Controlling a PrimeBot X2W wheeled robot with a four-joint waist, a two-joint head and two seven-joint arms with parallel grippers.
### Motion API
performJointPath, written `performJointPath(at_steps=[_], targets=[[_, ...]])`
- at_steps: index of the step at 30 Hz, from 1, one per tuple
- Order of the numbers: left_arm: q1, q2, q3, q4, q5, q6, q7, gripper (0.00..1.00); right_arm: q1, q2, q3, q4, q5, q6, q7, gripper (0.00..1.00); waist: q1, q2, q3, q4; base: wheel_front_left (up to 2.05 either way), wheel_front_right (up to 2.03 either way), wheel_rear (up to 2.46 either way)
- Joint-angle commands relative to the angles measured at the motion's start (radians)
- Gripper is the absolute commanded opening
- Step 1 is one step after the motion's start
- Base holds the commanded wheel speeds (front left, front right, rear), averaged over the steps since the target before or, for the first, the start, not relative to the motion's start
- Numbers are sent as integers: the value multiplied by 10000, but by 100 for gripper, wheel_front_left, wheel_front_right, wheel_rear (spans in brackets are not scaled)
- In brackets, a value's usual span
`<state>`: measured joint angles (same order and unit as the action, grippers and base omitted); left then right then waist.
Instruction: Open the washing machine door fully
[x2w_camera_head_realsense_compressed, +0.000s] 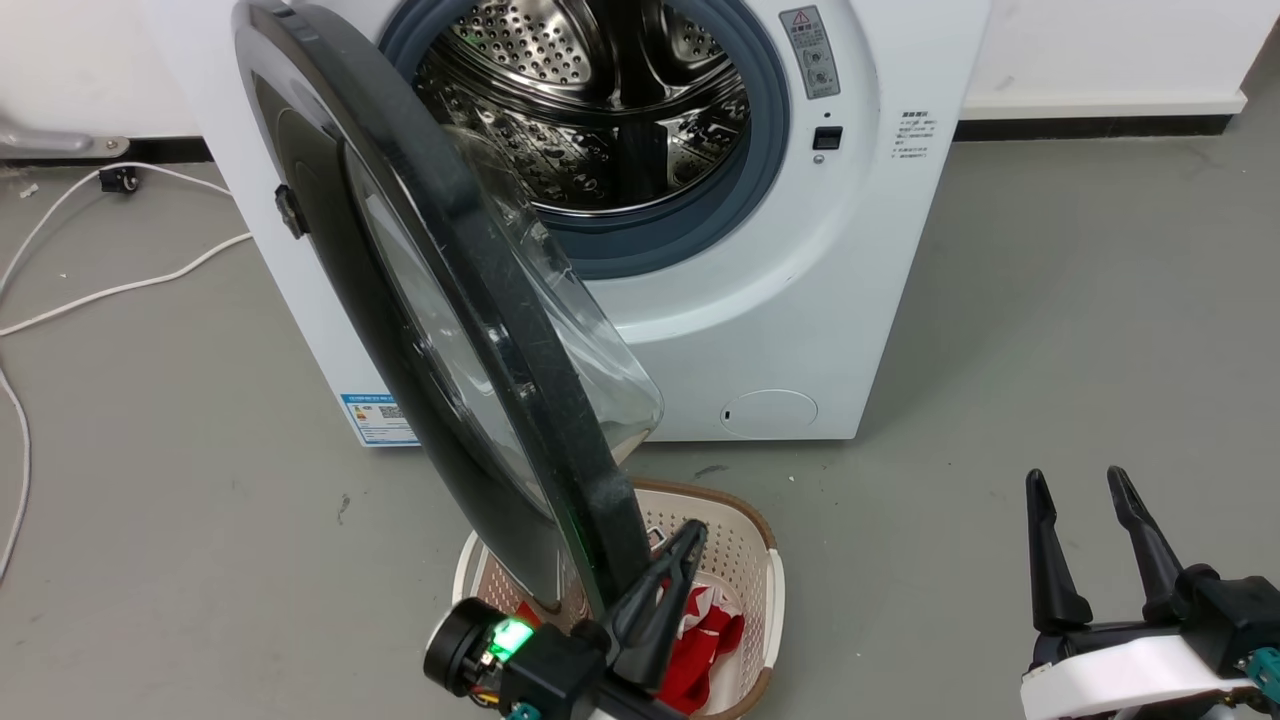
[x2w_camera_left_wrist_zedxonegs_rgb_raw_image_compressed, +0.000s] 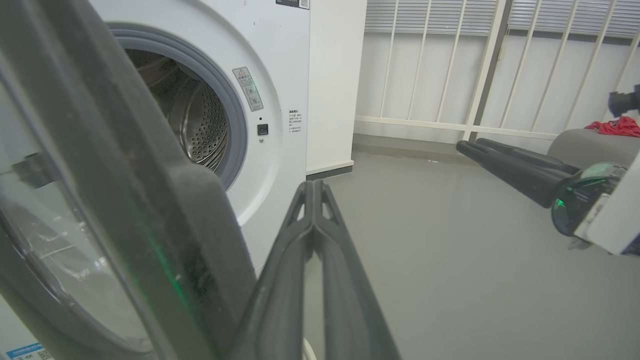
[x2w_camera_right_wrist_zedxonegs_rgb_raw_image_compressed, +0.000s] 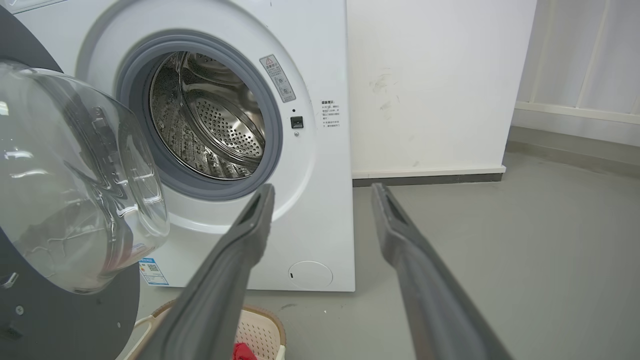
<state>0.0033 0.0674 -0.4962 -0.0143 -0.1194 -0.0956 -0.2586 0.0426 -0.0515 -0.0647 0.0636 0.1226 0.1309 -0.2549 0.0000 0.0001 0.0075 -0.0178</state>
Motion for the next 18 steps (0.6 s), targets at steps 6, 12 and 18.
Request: performJointPath(at_steps=[6, 12, 18], targets=[[-604, -54, 273, 659, -211, 195, -65, 0, -203, 27, 65, 33, 40, -3, 31, 100, 0, -1, 101, -143, 0, 0, 0], [-858, -41, 585, 911, -327, 362, -71, 0, -205, 27, 121, 43, 58, -3, 73, 100, 0, -1, 138, -194, 0, 0, 0], [-894, 90, 988, 822, -300, 482, -64, 0, -184, 27, 120, 9, 111, -5, 103, 100, 0, -1, 172, -132, 0, 0, 0]])
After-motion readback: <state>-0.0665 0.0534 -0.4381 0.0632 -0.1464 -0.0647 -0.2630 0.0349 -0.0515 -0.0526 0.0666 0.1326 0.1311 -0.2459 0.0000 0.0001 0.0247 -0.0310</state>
